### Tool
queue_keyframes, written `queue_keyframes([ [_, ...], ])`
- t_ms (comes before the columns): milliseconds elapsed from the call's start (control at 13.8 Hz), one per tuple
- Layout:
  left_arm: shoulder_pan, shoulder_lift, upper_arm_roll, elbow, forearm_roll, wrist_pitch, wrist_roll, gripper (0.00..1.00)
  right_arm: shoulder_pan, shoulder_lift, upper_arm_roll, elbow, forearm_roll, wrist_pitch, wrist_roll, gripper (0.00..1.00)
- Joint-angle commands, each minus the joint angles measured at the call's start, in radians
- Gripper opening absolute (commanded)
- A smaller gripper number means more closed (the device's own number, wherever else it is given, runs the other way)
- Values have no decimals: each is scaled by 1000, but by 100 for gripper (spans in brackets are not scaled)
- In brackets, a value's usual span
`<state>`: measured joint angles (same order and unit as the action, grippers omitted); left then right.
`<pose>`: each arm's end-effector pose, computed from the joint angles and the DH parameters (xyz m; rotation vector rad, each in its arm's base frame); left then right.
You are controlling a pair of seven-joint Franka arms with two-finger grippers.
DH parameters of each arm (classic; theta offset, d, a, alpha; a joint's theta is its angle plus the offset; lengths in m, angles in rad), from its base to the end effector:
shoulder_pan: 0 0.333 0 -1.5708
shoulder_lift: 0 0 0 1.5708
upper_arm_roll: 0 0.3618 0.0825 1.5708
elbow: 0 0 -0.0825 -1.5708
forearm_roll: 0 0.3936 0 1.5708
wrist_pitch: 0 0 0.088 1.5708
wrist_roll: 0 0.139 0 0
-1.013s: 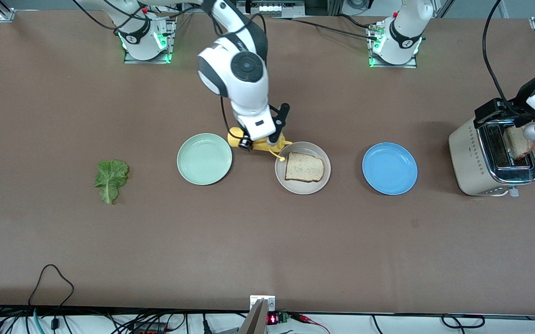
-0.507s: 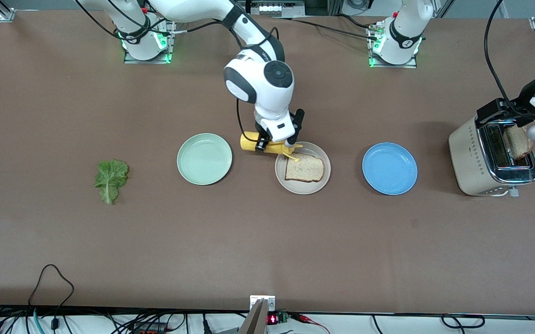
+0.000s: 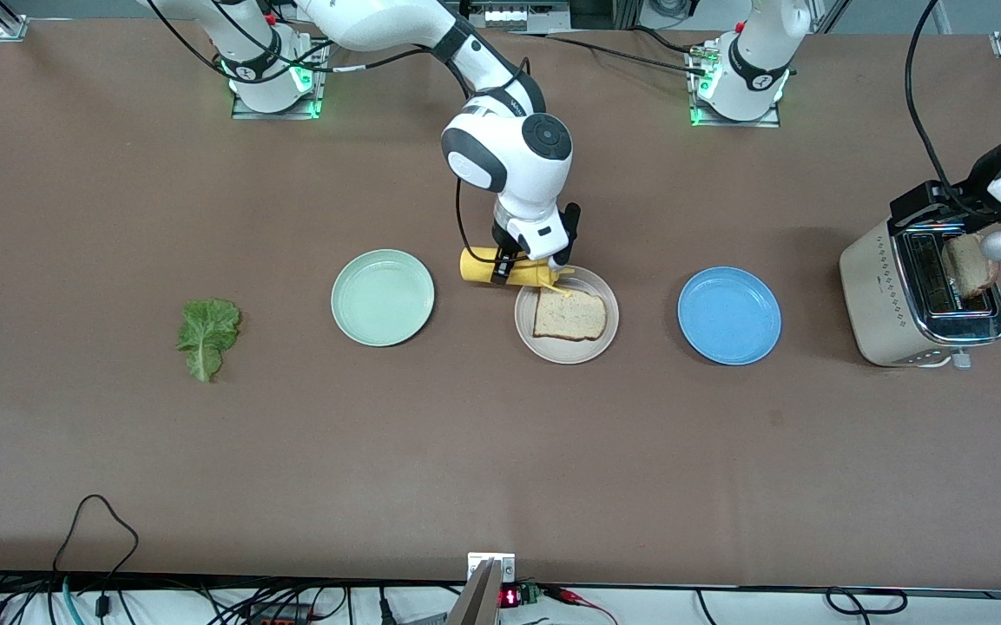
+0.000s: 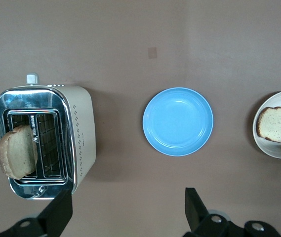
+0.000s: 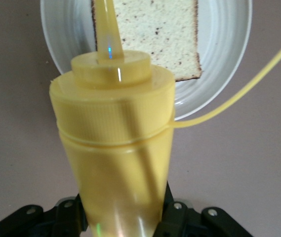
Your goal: Make sandwich in beige plate with both arms
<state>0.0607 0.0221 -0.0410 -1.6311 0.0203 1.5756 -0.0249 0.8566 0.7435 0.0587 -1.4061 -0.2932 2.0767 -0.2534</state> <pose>0.5663 0.0142 0.5973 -3.1189 -0.0681 0.1210 0.4878 0.5828 0.2548 2.3184 1.7742 0.0034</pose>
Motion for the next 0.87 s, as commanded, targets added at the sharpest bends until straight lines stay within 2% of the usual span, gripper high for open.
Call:
queue_keyframes([
  [0,22,-8,-4,-1,-17,-23,11,100,-48,-33,-3,19,14,-10,12,4],
  [217,22,-8,-4,-9,-17,-23,11,100,-152,-140,9,-22,125,-30,-103,4],
  [434,22,-8,-4,-9,-17,-23,11,100,-292,-232,9,-45,311,-130,-375,4],
  [579,22,-7,-2,-9,-17,-23,11,100,-387,-275,9,-50,400,-193,-522,4],
  [796,34,-2,-2,-9,-17,-22,11,100,-574,-289,7,-51,619,-279,-815,4],
])
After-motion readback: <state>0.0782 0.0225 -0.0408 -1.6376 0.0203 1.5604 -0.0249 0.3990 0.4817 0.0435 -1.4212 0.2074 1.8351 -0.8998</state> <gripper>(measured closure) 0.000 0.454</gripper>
